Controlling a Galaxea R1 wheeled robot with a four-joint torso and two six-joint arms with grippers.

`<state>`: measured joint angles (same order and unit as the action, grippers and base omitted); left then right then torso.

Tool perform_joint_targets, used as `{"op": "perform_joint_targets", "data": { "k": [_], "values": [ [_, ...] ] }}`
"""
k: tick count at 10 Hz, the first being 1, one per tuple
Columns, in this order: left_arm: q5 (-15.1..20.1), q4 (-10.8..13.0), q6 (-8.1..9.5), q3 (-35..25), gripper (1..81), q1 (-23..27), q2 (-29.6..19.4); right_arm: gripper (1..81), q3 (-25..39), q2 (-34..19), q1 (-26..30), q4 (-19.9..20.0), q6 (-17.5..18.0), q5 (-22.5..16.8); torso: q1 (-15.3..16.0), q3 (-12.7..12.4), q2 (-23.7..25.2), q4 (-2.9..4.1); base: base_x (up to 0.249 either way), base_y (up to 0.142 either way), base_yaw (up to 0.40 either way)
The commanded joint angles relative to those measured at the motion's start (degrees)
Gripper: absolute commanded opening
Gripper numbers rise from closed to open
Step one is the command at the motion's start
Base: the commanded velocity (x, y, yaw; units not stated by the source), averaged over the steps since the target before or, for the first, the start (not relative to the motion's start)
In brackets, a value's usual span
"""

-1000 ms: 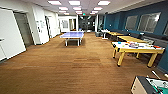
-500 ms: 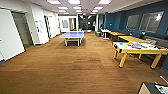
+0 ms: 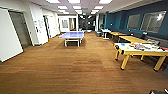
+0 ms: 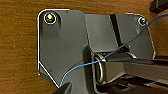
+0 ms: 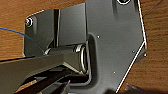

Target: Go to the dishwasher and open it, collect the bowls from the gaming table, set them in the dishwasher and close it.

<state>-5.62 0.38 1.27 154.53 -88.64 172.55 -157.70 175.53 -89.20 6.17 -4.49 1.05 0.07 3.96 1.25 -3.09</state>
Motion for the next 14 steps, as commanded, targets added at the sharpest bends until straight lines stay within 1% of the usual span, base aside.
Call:
{"op": "perform_joint_targets", "data": {
  "k": [1,6,8,14],
  "values": [
    [3.1,-0.4,-0.3,-0.2,81.1,2.3,-0.2,81.1,0.0,0.1,2.7,0.1,0.0,-3.4,0.0,0.0,0.0,0.0,0.234,0.0,0.0],
    [3.1,-0.6,-0.21,-0.2,81.1,2.3,0.1,81.1,0.3,0.1,2.6,-0.3,-0.2,-3.3,0.0,0.0,0.0,0.0,0.239,0.0,0.0],
    [3.1,-1.2,-0.21,-0.2,81.1,2.3,0.0,81.1,0.3,0.2,2.4,-0.3,-0.2,-3.3,0.0,0.0,0.0,0.0,0.244,0.0,0.0],
    [3.1,-1.3,-0.21,-0.2,81.1,2.1,0.3,81.1,-0.1,0.0,2.2,-0.2,-0.2,-3.3,0.0,0.0,0.0,0.0,0.245,0.0,0.0]
  ]
}}
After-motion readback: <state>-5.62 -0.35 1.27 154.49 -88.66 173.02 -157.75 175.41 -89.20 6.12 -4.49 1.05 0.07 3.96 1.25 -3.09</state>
